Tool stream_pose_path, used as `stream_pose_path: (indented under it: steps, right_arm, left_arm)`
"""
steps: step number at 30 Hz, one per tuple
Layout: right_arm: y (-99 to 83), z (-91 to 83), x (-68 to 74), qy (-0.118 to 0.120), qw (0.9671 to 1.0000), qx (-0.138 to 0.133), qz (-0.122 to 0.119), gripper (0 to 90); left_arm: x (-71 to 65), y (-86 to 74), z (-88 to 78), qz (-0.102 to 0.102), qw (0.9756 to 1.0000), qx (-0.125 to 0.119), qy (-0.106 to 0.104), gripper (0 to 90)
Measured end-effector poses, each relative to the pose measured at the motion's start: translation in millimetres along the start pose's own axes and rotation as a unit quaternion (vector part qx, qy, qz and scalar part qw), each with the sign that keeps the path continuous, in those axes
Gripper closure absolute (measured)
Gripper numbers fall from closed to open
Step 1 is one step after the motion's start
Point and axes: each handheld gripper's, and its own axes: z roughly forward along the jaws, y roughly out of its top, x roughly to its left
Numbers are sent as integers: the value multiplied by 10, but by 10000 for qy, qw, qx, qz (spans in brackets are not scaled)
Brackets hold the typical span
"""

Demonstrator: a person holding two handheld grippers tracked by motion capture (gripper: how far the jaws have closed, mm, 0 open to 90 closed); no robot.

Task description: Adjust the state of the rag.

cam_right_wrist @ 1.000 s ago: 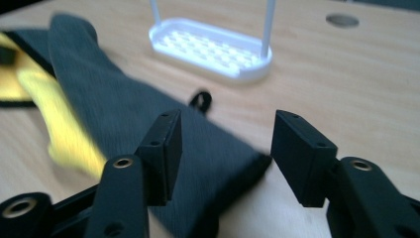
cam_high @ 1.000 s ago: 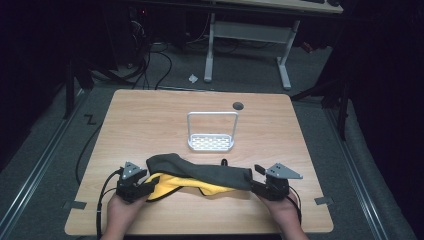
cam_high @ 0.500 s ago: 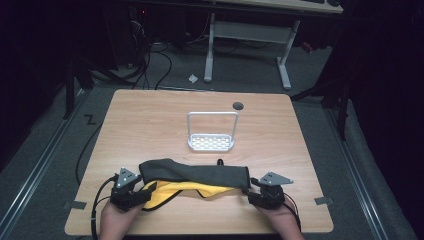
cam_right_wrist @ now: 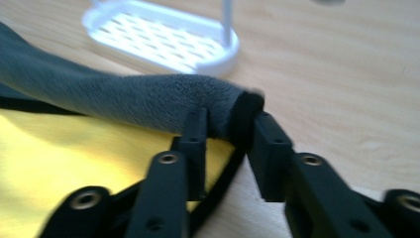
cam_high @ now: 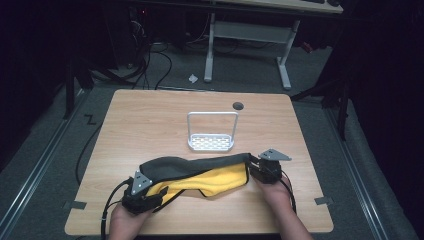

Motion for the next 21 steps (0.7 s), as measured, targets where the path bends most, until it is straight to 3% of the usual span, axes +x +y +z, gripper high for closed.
stream_pose_path:
  steps: [3,7,11,13,16,19,21]
  right_arm:
    - [-30,7,-84,-70,9999,28,107,538]
    - [-58,-274,-86,-106,9992,-315,199,508]
    - [-147,-486,36,147,9991,-405,25,513]
    - [-199,-503,119,182,9993,-301,-82,513]
    - [-299,-439,230,336,9993,6,-175,496]
    - [-340,-362,312,454,9983,239,-263,461]
    - [-347,-313,368,516,9975,329,-367,451]
  left_arm:
    - [3,4,-89,-27,9998,-182,-9,412]
    - [-35,-6,-158,-64,9994,-253,-215,470]
    - [-140,-35,-110,106,9990,-46,-423,495]
    - [-191,-65,-28,207,9983,177,-514,482]
    - [-230,-130,135,402,9966,616,-364,460]
    - [-242,-146,179,489,9965,577,-342,461]
    - [-225,-152,179,478,9971,507,-290,534]
